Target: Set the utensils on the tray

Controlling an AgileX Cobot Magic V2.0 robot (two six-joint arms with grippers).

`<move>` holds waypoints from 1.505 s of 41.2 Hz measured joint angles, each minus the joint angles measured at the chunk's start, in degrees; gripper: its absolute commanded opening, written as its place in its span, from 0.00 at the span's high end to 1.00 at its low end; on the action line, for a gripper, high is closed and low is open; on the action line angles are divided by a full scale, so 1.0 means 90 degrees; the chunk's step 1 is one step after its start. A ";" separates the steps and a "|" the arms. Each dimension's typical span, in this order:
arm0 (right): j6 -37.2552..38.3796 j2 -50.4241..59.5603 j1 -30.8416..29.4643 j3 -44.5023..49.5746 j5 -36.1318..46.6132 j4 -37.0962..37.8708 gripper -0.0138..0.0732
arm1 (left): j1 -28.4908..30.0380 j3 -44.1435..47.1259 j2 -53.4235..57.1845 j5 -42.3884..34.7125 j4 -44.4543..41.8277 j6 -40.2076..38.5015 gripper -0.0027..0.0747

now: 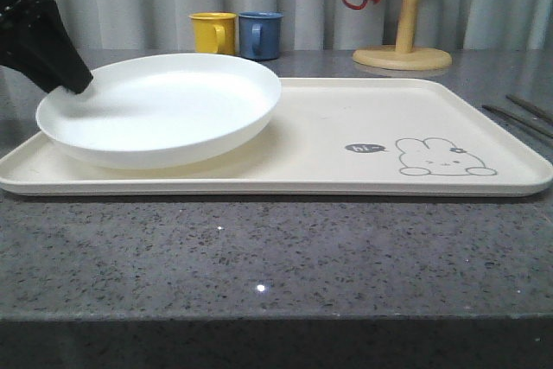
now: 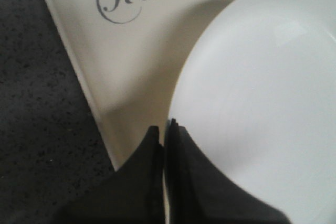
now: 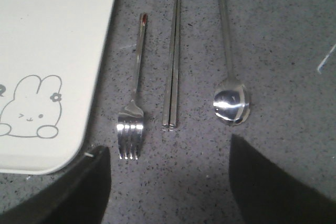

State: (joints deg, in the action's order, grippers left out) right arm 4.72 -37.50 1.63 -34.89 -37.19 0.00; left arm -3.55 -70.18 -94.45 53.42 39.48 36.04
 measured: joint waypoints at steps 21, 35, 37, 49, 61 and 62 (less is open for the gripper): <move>0.0000 0.0000 0.0000 0.0000 0.0000 0.0000 0.26 | 0.0000 0.0000 -0.0094 -0.0328 -0.0143 0.0000 0.54; 0.0000 0.0000 0.0000 0.0000 0.0000 0.0000 0.26 | -0.1366 0.0068 0.1784 -0.0112 -0.1371 -0.0214 0.56; 0.0000 0.0000 0.0000 0.0000 0.0000 0.0000 0.26 | -0.1760 0.0128 0.2078 -0.0064 -0.1860 -0.0509 0.56; 0.0000 0.0000 0.0000 0.0000 0.0000 0.0000 0.26 | -0.3712 0.1262 0.4227 -0.0118 -0.4387 -0.3414 0.56; 0.0000 0.0000 0.0000 0.0000 0.0000 0.0000 0.26 | -0.3837 0.2574 0.6199 -0.0436 -0.4562 -0.3866 0.56; 0.0000 0.0000 0.0000 0.0000 0.0000 -0.0050 0.26 | -0.3837 0.2635 0.6285 -0.0447 -0.4562 -0.3873 0.56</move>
State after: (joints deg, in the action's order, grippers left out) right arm 4.72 -37.50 1.63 -34.89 -37.19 -0.45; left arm -38.08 -46.47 -37.88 49.39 -1.58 1.18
